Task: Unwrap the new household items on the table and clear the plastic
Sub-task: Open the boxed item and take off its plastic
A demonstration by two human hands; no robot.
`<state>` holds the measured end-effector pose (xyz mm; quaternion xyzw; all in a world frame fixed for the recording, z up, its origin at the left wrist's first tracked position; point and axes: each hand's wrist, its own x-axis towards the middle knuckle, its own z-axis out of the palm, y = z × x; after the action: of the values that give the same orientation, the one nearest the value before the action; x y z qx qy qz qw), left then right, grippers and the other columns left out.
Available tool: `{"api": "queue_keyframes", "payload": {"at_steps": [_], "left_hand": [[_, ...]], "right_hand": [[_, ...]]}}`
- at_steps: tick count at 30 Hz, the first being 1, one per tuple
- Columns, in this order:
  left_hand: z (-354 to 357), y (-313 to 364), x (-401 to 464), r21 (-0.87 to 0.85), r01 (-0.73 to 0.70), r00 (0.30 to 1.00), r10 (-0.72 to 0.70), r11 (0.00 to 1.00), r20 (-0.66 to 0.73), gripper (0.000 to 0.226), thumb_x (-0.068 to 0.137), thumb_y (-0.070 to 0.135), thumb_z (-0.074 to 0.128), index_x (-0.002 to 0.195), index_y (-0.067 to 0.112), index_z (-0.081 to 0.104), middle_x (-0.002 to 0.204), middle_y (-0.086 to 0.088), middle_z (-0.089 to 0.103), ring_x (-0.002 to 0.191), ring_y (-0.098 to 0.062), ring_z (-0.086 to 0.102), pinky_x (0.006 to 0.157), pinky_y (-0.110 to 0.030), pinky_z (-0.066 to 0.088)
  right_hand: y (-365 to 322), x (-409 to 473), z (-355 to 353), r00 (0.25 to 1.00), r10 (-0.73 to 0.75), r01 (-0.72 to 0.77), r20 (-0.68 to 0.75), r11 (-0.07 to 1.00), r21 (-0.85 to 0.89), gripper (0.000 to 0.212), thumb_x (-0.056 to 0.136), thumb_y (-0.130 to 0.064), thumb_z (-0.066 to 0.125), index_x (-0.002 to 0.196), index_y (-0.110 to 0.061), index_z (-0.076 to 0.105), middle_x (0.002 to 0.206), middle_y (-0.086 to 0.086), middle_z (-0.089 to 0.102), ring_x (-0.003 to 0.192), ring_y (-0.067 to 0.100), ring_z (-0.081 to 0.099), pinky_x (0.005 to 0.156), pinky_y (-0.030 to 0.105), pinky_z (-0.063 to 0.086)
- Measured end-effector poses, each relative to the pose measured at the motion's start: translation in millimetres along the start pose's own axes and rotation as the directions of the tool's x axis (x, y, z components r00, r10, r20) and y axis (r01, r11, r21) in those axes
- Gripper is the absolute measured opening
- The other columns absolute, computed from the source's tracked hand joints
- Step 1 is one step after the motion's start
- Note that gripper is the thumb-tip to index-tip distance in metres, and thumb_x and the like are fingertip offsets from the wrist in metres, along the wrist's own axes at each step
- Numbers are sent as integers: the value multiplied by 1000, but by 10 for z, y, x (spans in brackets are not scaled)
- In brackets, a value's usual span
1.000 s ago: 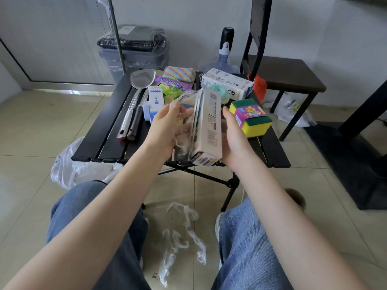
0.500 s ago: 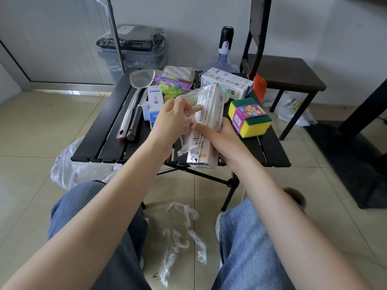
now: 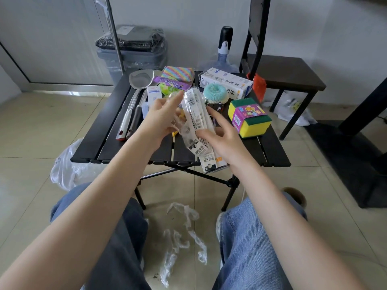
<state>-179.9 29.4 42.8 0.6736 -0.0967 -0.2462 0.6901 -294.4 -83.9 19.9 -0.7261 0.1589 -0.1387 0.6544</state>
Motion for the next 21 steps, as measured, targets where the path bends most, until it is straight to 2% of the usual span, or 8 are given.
{"api": "queue_keyframes", "payload": {"at_steps": [2,4,7,10,12,14,17,21], "left_hand": [[53,-6,-1,137,-117,991,125,984,-53,44,89,35,64,120,10,46,91,0,64,66,-3,64,56,-19,51],[108,-12,11,229,-236,957,267,944,-114,36,89,30,66,111,10,46,93,2,64,71,-2,64,53,-15,50],[151,-54,27,364,-379,873,459,851,-165,31,91,34,63,105,11,47,92,2,63,77,-9,64,60,-19,51],[152,-67,5,448,-457,779,589,768,-215,26,94,34,57,110,13,54,75,3,56,64,-12,54,57,-24,43],[155,-73,9,515,-475,736,643,714,-212,18,97,30,54,83,19,55,59,7,47,50,-3,42,50,-21,34],[150,-78,20,609,-448,707,676,654,-206,42,99,27,51,59,22,37,50,9,39,46,-2,42,48,-17,29],[112,-98,96,642,-402,711,664,653,-230,41,100,26,47,61,13,42,53,6,44,48,-9,39,47,-17,27],[112,-86,137,576,-392,733,622,717,-275,41,101,31,44,65,13,50,55,7,44,51,-9,35,49,-21,27]], "right_hand": [[-8,-14,24,1000,-2,1,9,1000,10,60,89,-9,63,142,-29,42,118,2,67,101,13,67,89,32,56],[-27,-16,53,1000,1,-1,4,999,42,56,90,-8,61,140,-27,45,108,0,70,95,14,68,83,31,57],[-67,-22,69,1000,10,-9,-10,996,89,53,90,-7,61,139,-25,49,101,-1,72,86,13,69,79,33,58],[-104,-48,61,1000,17,-19,22,994,108,53,90,-7,61,138,-27,51,99,-1,72,86,20,69,83,46,58],[-122,-70,59,999,22,-27,39,993,116,52,90,-6,60,138,-26,51,99,0,73,83,22,69,82,49,57],[-121,-77,77,999,32,-36,32,992,117,53,90,-6,60,138,-25,51,95,1,72,79,23,66,81,52,55],[-104,-85,96,998,44,-48,33,990,134,53,89,-5,60,138,-22,51,91,-1,72,77,22,65,82,56,55],[-98,-108,82,996,67,-73,54,990,121,53,90,-8,61,139,-25,51,94,-3,73,77,22,69,80,47,57]]}}
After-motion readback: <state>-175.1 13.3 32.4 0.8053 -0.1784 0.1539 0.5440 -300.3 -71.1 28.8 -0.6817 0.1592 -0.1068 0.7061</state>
